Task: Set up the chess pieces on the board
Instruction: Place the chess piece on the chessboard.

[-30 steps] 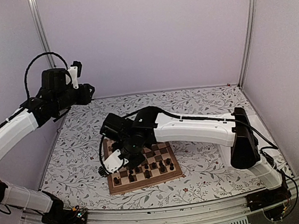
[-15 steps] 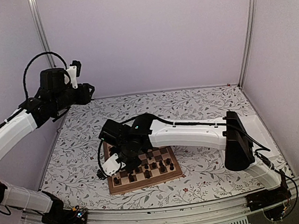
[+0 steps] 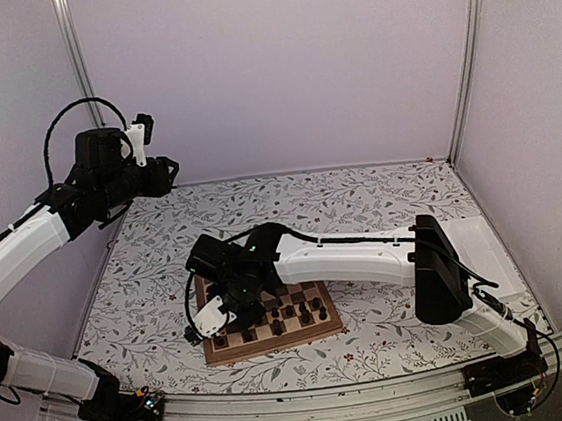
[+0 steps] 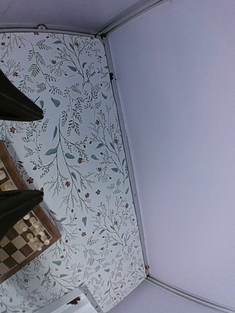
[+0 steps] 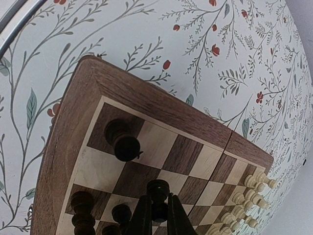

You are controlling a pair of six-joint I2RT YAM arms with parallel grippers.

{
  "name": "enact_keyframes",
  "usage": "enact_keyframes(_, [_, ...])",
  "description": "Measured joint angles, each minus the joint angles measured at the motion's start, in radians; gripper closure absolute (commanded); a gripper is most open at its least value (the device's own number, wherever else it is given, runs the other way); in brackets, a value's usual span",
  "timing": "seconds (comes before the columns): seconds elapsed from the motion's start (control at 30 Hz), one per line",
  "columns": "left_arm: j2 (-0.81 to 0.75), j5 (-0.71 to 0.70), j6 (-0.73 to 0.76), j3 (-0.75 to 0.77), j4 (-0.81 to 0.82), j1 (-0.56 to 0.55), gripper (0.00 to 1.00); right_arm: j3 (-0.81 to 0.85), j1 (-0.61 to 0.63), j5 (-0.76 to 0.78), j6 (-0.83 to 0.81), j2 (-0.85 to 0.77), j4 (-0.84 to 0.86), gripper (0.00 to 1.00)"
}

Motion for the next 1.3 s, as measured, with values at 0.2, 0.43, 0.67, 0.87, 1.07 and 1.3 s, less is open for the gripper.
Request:
enact_keyframes(0.2, [0.000,0.002,0.000,0.000,0.000,0.000,0.51,0.000,0.000,0.000,0.000,0.001,-0.002,0.90])
enact_keyframes(0.43, [0.000,0.005,0.000,0.000,0.000,0.002,0.51,0.000,0.000,-0.018,0.000,0.001,-0.013,0.89])
enact_keyframes(0.67, [0.000,0.010,0.000,0.000,0.000,0.006,0.51,0.000,0.000,-0.035,0.000,0.001,-0.019,0.89])
enact_keyframes(0.87, [0.000,0.014,0.000,0.000,0.000,0.007,0.51,0.000,0.001,-0.034,-0.001,0.001,-0.023,0.87])
enact_keyframes(1.07, [0.000,0.023,0.000,0.000,0.000,0.008,0.51,0.000,0.003,-0.034,-0.003,0.004,-0.027,0.85])
enact_keyframes(1.3, [0.000,0.028,0.000,0.000,0.000,0.010,0.50,0.000,0.003,-0.033,-0.003,0.005,-0.027,0.82])
